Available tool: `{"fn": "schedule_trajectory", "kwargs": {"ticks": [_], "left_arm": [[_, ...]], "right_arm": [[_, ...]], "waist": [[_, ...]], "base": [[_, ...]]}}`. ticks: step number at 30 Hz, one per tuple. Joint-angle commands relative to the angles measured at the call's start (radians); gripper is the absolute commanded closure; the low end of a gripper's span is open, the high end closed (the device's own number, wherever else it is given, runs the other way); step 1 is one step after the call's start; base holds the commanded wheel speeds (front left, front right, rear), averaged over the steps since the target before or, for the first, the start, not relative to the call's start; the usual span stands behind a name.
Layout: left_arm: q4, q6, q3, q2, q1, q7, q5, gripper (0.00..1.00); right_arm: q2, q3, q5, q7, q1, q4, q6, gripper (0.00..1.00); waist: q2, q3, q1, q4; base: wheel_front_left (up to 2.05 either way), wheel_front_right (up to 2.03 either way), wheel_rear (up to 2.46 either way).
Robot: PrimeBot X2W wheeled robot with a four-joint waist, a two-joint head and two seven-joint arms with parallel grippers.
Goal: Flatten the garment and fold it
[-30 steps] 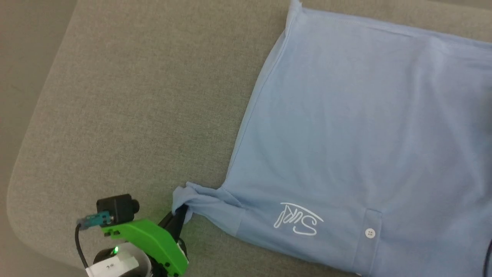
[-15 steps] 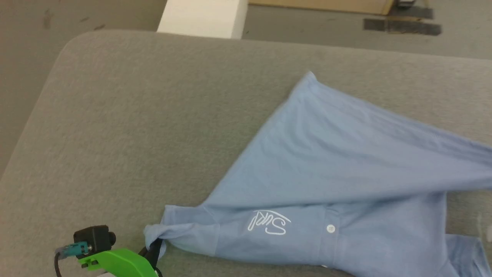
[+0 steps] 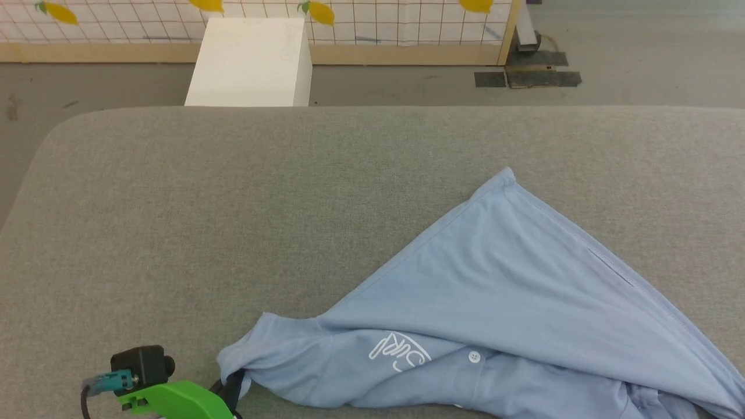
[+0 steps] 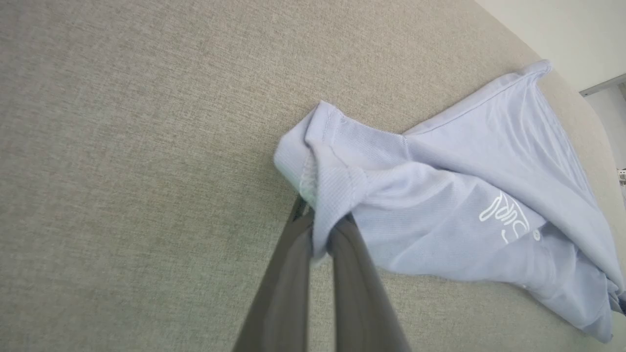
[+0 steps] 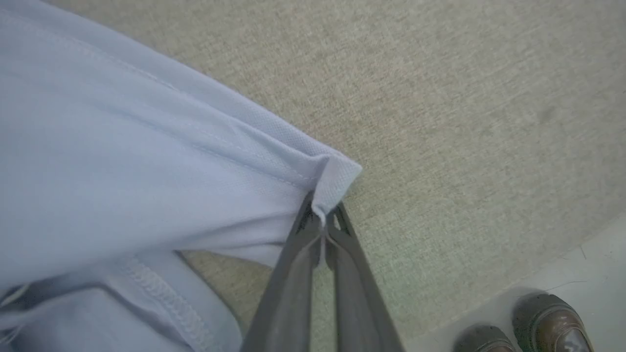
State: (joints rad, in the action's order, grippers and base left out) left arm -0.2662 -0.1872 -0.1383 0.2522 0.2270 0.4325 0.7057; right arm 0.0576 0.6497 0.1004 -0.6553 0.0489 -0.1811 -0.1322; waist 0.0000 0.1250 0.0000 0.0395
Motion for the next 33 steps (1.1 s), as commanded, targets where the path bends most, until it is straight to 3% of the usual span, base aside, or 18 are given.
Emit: {"fn": "schedule_trajectory", "kwargs": {"ticks": [1, 2, 3, 8, 15, 19, 24, 33], "left_arm": [[0.0, -0.004, 0.001, 0.002, 0.01, 0.002, 0.004, 1.0], [0.0, -0.005, 0.001, 0.001, 0.01, 0.001, 0.005, 1.0], [0.001, -0.004, 0.002, 0.002, 0.011, 0.0, 0.006, 1.0], [0.0, -0.004, 0.003, 0.006, 0.013, -0.001, 0.007, 1.0], [0.001, 0.002, -0.006, 0.001, -0.004, -0.004, 0.01, 1.0], [0.007, 0.008, -0.013, -0.006, -0.022, -0.012, 0.011, 1.0], [0.015, 0.022, -0.026, -0.019, -0.06, -0.024, 0.014, 1.0], [0.061, 0.047, -0.053, -0.042, -0.12, -0.042, 0.017, 1.0]], "right_arm": [[-0.007, -0.013, 0.019, -0.037, 0.028, 0.001, 0.002, 0.49], [-0.007, -0.023, 0.032, -0.045, 0.028, 0.014, 0.002, 0.11], [-0.007, -0.032, 0.042, -0.041, 0.026, 0.036, 0.002, 0.0], [-0.007, -0.07, 0.021, 0.129, -0.035, 0.145, 0.002, 0.0], [-0.007, -0.328, -0.033, 0.482, -0.199, 0.175, 0.002, 0.0], [-0.007, -0.459, -0.083, 0.592, -0.313, 0.104, 0.002, 0.0], [0.002, -0.54, -0.127, 0.572, -0.462, -0.073, 0.002, 0.0], [0.005, -0.478, -0.253, 0.278, -0.697, -0.387, 0.002, 0.0]], "waist": [[0.0, -0.003, 0.0, 0.002], [0.0, -0.003, 0.0, 0.004], [0.0, -0.004, 0.0, 0.006], [0.0, -0.002, 0.0, 0.017], [0.0, 0.027, 0.0, 0.041], [0.0, 0.066, 0.0, 0.062], [0.0, 0.125, 0.0, 0.095], [0.0, 0.202, 0.0, 0.17]], "base": [[0.0, 0.0, 0.0], [0.0, 0.0, 0.0], [0.0, 0.0, 0.0], [0.0, 0.0, 0.0], [0.0, 0.0, 0.0], [0.0, 0.0, 0.0], [0.0, 0.0, 0.0], [0.0, 0.0, 0.0]]}}
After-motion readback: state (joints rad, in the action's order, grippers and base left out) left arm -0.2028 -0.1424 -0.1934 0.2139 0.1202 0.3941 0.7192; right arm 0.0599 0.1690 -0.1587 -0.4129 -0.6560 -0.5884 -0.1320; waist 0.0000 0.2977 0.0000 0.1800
